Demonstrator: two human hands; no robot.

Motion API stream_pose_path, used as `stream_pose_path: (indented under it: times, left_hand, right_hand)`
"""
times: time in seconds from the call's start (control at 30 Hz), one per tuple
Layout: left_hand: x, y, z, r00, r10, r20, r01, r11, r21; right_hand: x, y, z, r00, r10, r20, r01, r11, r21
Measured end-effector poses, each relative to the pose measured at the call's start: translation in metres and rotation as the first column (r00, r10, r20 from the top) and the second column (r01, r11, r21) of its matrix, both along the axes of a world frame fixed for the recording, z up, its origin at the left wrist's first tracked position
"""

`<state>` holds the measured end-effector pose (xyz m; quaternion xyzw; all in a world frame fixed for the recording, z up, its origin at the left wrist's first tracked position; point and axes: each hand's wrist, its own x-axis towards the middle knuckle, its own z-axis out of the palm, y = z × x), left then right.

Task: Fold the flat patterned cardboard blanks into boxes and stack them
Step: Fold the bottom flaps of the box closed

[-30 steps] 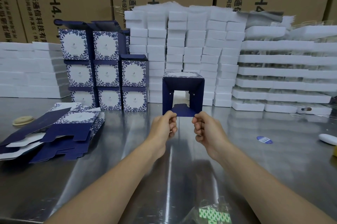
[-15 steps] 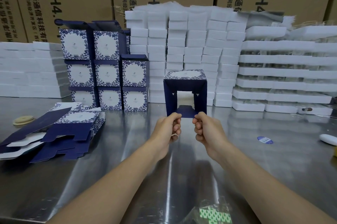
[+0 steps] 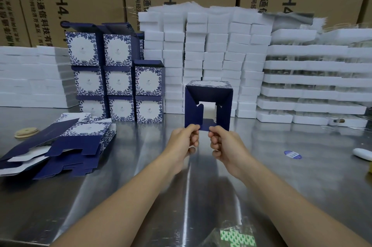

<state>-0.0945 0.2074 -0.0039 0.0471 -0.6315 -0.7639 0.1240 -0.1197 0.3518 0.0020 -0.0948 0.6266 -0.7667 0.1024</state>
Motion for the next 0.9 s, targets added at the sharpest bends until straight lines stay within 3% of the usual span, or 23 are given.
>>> stream_pose_path:
  times: [0.17, 0.4, 0.57, 0.7, 0.8, 0.9]
  left_hand:
    - [0.002, 0.002, -0.003, 0.998, 0.064, 0.000, -0.064, 0.998, 0.008]
    - [0.000, -0.011, 0.004, 0.968, 0.174, -0.179, -0.169, 0.985, 0.041]
    - [-0.006, -0.014, -0.003, 0.941, 0.186, -0.284, -0.227, 0.967, -0.117]
    - [-0.012, -0.018, -0.006, 0.916, 0.182, -0.358, -0.297, 0.907, -0.298]
    - [-0.015, -0.020, -0.007, 0.920, 0.191, -0.342, -0.324, 0.862, -0.390]
    - [-0.011, -0.023, -0.005, 0.933, 0.211, -0.290, -0.318, 0.861, -0.396]
  right_hand:
    - [-0.006, 0.004, -0.001, 1.000, 0.005, -0.011, -0.005, 1.000, 0.009]
    - [-0.011, 0.004, -0.008, 0.998, 0.035, -0.049, -0.025, 0.981, 0.190]
    - [-0.020, 0.008, -0.015, 0.961, -0.153, -0.229, 0.222, 0.923, 0.314]
    - [-0.027, 0.014, -0.016, 0.772, -0.242, -0.588, 0.490, 0.816, 0.306]
    - [-0.032, 0.012, -0.017, 0.738, -0.254, -0.625, 0.514, 0.812, 0.277]
    - [-0.034, 0.014, -0.020, 0.774, -0.221, -0.594, 0.480, 0.817, 0.320]
